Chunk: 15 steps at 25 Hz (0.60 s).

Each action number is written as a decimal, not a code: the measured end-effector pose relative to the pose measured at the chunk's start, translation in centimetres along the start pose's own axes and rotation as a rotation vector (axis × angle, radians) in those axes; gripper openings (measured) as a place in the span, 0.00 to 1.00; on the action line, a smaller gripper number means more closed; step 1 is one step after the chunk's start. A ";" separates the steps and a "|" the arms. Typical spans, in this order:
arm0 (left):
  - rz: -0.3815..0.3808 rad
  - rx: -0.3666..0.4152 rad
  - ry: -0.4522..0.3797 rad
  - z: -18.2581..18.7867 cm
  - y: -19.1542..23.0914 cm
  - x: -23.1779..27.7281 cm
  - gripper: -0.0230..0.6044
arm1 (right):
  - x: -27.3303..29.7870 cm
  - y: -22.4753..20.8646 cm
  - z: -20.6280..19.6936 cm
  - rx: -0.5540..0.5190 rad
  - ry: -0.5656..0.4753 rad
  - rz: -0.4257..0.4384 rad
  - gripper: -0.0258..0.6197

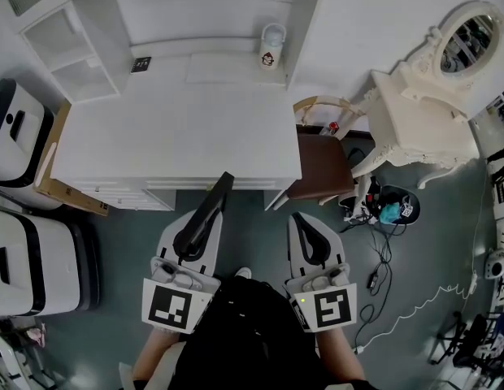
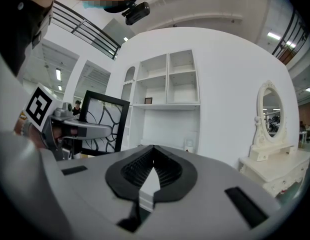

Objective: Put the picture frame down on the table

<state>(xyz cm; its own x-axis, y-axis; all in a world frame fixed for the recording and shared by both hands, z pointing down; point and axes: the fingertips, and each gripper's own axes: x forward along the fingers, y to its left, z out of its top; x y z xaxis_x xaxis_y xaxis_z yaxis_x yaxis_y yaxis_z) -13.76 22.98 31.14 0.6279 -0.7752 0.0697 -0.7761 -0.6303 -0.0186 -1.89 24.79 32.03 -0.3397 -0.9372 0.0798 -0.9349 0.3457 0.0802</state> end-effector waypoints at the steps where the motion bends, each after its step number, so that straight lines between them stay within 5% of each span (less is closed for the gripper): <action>1: 0.003 -0.001 -0.001 0.1 -0.3 0.3 0.06 | -0.2 -0.4 -0.1 0.002 0.001 0.001 0.04; 15: -0.058 0.023 0.017 0.6 -3.5 3.2 0.06 | -1.7 -4.3 -0.7 0.027 -0.003 -0.048 0.04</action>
<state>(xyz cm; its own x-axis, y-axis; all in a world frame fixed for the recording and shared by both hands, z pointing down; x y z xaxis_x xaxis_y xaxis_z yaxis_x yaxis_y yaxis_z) -9.06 22.69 30.86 0.6703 -0.7369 0.0881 -0.7370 -0.6748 -0.0372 2.77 24.96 32.22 -0.2944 -0.9529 0.0732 -0.9527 0.2987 0.0566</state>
